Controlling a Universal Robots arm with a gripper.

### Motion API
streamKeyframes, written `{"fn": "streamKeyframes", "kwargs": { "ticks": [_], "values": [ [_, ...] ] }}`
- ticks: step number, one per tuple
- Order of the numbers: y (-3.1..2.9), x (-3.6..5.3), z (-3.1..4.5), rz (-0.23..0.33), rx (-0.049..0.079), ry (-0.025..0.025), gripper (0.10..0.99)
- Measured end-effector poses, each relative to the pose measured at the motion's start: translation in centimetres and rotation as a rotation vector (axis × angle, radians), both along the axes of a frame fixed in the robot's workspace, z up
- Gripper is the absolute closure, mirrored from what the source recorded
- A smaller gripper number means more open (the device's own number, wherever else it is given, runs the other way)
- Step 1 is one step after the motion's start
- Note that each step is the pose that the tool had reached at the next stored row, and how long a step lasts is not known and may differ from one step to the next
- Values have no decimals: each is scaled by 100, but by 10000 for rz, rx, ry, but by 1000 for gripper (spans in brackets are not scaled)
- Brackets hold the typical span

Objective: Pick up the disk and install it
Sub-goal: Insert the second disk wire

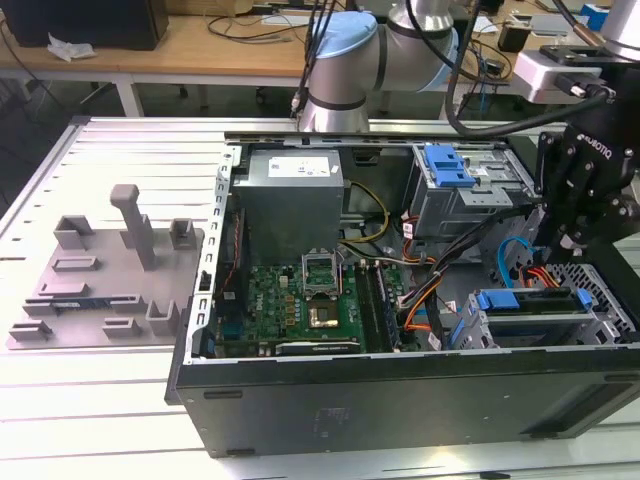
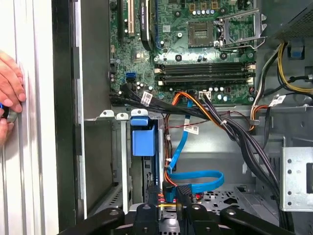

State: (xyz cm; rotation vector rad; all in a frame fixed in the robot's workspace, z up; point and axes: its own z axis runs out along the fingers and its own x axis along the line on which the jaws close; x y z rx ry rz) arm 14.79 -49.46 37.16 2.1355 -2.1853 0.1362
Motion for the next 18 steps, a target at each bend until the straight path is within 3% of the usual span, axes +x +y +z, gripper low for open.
{"fn": "streamKeyframes", "kwargs": {
  "ticks": [9,12,18],
  "values": [
    [0,-13,-52,9,-11,-1,800],
    [0,-18,-55,11,-9,-28,800],
    [-24,-13,-55,10,143,-50,800]
  ]
}}
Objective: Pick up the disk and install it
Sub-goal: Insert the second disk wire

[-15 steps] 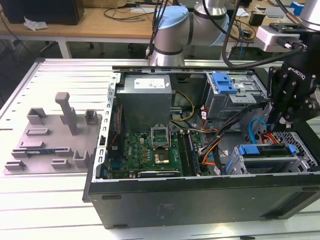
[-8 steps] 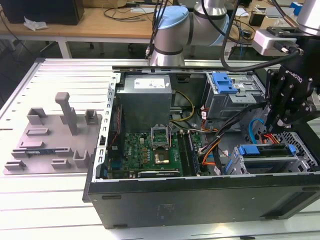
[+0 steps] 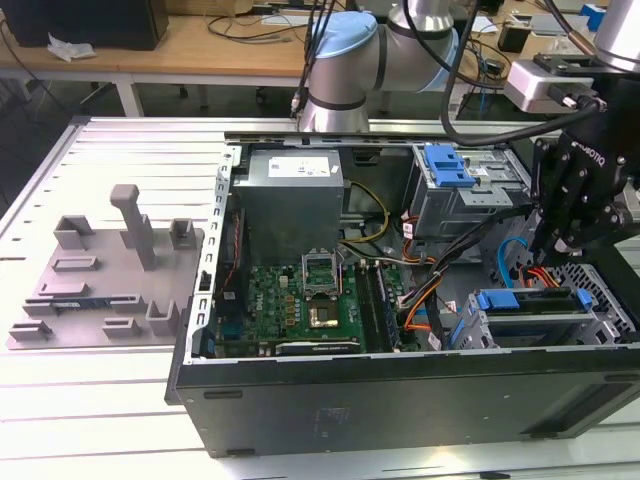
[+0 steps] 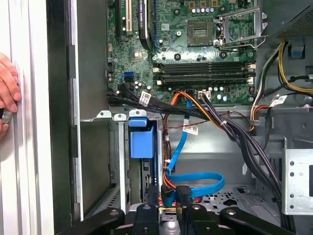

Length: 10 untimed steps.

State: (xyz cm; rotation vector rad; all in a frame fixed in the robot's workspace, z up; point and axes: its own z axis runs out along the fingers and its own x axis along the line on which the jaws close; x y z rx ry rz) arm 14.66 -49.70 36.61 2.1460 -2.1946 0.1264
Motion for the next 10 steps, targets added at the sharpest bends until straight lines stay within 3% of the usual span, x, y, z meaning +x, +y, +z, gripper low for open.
{"fn": "streamKeyframes", "kwargs": {
  "ticks": [2,3,5,10],
  "values": [
    [-22,5,0,0,64,0,816],
    [-30,7,0,-1,82,0,882],
    [-42,12,0,-3,105,0,925],
    [-74,21,0,-11,180,0,925]
  ]
}}
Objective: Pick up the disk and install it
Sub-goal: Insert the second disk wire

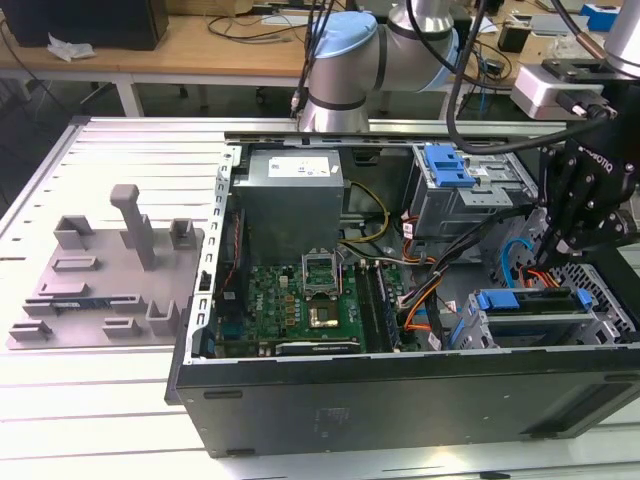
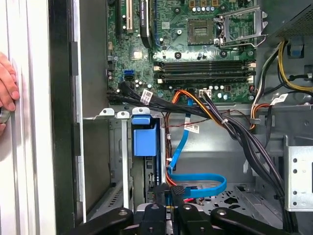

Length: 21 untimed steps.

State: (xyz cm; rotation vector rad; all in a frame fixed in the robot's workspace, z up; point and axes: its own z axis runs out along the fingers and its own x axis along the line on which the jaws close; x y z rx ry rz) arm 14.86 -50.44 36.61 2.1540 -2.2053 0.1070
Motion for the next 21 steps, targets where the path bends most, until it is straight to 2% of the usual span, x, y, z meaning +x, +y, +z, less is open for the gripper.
{"fn": "streamKeyframes", "kwargs": {
  "ticks": [1,2,3,5,6,9,10,11,12,17,21],
  "values": [
    [-4,0,0,1,51,-5,925],
    [-10,-5,3,0,151,-38,925],
    [-12,-11,6,1,199,-66,925],
    [-27,-32,6,1,252,-113,925],
    [-40,-40,6,0,258,-118,925],
    [-204,-66,6,2,418,-140,925],
    [-237,-69,7,0,485,-148,925],
    [-280,-72,6,-1,758,-189,925],
    [-313,-72,6,1,1193,-243,925],
    [-319,-74,6,5,1221,-248,925],
    [-355,-102,5,46,1279,-324,925]
  ]
}}
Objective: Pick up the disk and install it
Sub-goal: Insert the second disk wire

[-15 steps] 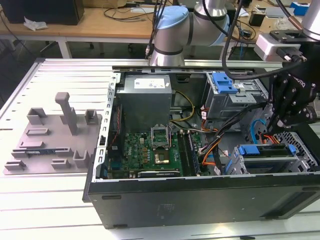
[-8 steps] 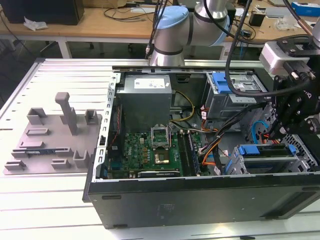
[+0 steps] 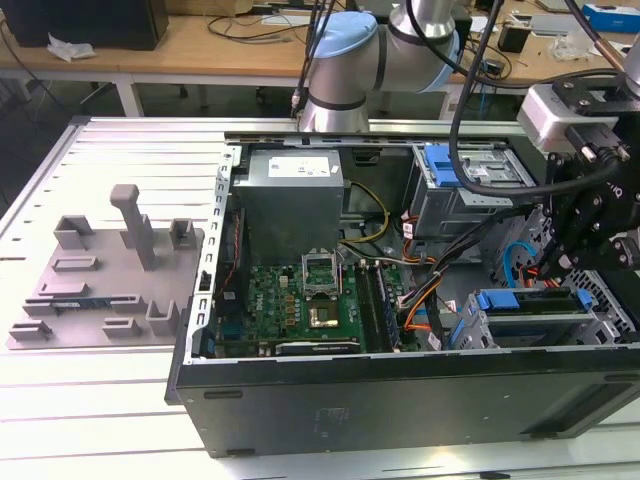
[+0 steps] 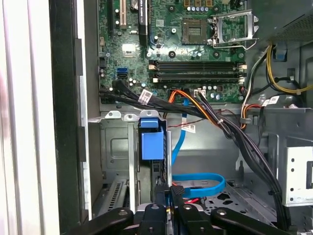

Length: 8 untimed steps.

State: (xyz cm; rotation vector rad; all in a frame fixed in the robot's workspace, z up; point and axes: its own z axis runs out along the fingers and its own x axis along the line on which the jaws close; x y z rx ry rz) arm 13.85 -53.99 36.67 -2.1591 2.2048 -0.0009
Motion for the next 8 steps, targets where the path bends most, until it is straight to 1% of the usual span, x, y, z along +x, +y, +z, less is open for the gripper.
{"fn": "streamKeyframes", "kwargs": {
  "ticks": [2,4,5,6,8],
  "values": [
    [-25,-10,-2,11,29,-48,925],
    [-29,-15,-8,29,54,-109,925],
    [-30,-17,-13,43,70,-148,925],
    [-30,-19,-18,52,83,-170,925],
    [-30,-22,-34,76,96,-180,925]
  ]
}}
